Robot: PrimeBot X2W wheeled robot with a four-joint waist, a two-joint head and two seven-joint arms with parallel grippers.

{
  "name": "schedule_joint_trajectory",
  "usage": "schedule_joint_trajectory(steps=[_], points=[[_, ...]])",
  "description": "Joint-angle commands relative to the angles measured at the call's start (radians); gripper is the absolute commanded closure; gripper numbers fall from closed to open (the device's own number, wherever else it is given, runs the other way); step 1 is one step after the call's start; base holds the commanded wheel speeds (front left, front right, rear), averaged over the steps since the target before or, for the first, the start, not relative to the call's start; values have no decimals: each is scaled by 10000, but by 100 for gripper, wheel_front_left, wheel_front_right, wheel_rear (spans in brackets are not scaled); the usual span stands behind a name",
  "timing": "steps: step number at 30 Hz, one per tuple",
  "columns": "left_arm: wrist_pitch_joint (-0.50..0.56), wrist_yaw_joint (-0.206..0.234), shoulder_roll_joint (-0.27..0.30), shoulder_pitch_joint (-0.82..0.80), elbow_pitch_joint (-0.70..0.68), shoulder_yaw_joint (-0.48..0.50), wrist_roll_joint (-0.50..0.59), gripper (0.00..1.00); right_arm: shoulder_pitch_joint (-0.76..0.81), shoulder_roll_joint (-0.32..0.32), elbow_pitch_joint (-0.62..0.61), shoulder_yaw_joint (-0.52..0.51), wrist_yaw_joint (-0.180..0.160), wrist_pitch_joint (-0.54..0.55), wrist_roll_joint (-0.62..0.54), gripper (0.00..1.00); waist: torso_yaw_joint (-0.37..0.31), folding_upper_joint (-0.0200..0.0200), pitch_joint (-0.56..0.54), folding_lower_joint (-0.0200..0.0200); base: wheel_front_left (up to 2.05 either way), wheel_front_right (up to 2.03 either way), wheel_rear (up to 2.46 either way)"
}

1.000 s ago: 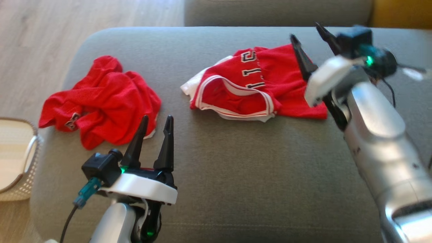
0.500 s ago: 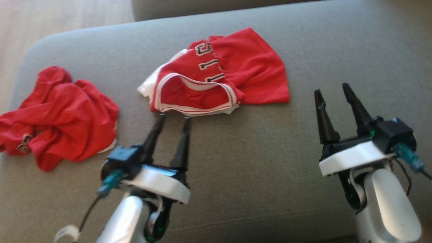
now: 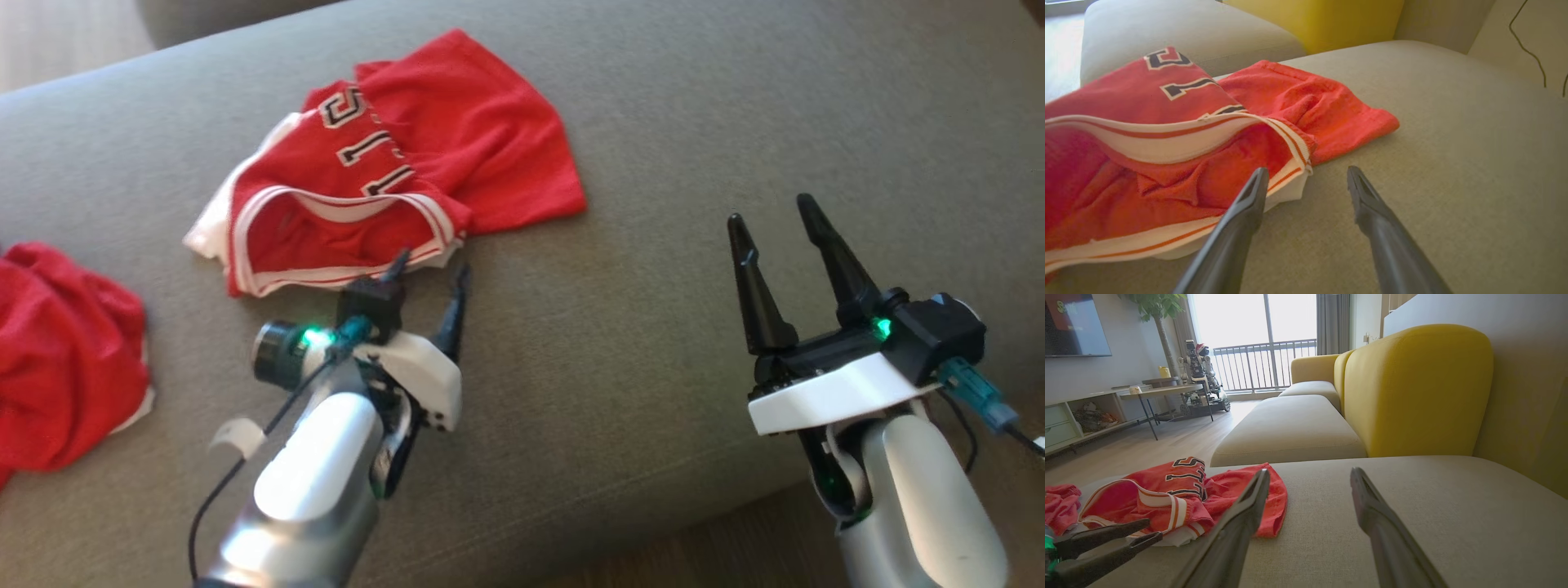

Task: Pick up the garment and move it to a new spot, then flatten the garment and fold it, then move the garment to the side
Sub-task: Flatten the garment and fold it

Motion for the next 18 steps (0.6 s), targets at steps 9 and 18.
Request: schedule_joint_trajectory(steps=[9,18], points=[[-136,329,170,-1354,1327,338,288,48,-84,67,-547,116,-2,-91,324,0,-600,0,420,0,0,0,0],[-315,77,160,-1299,780,413,141,100,16,68,-390,37,-2,-91,296,0,-103,0,95,0,0,0,0]])
